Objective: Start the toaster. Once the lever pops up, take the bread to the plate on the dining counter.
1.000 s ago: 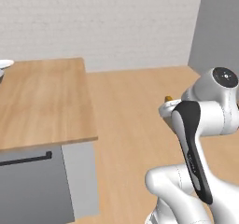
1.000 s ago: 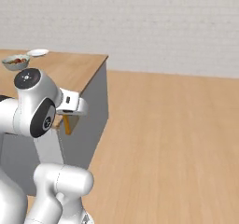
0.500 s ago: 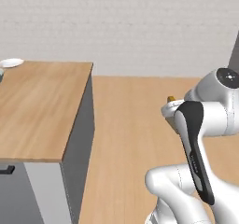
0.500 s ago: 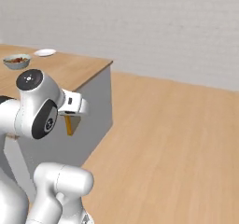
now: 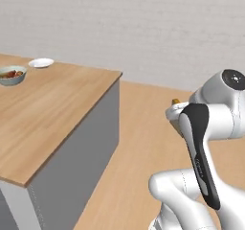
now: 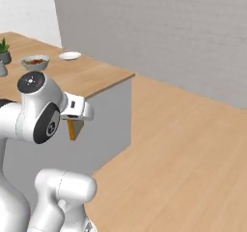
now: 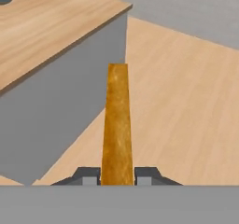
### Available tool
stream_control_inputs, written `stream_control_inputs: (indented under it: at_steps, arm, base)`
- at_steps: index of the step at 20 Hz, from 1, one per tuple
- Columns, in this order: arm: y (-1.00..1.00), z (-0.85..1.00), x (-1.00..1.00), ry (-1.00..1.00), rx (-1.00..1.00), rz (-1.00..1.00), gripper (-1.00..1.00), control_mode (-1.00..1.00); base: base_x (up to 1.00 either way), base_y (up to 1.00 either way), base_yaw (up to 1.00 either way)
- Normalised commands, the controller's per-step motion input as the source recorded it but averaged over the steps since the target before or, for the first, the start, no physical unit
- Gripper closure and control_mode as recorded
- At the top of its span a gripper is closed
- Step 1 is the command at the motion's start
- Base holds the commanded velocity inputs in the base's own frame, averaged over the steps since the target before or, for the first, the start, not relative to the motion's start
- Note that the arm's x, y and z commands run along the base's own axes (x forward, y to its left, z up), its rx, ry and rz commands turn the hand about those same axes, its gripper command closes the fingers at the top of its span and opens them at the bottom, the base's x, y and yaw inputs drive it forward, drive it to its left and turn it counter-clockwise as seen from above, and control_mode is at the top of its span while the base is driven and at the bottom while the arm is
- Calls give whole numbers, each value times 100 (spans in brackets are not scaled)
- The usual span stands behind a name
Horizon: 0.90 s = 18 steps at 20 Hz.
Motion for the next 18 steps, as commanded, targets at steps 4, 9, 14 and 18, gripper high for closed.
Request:
stream_control_inputs:
  at_steps: [4, 9, 14, 18]
  arm:
    - [0, 0, 0, 0, 0, 0, 100, 100]
    - [0, 0, 0, 0, 0, 0, 100, 100]
    - [0, 0, 0, 0, 0, 0, 100, 100]
    - [0, 0, 0, 0, 0, 0, 100, 100]
  base:
    - [48, -100, 54]
    - [21, -100, 52]
    - [16, -100, 57]
    - [5, -100, 55]
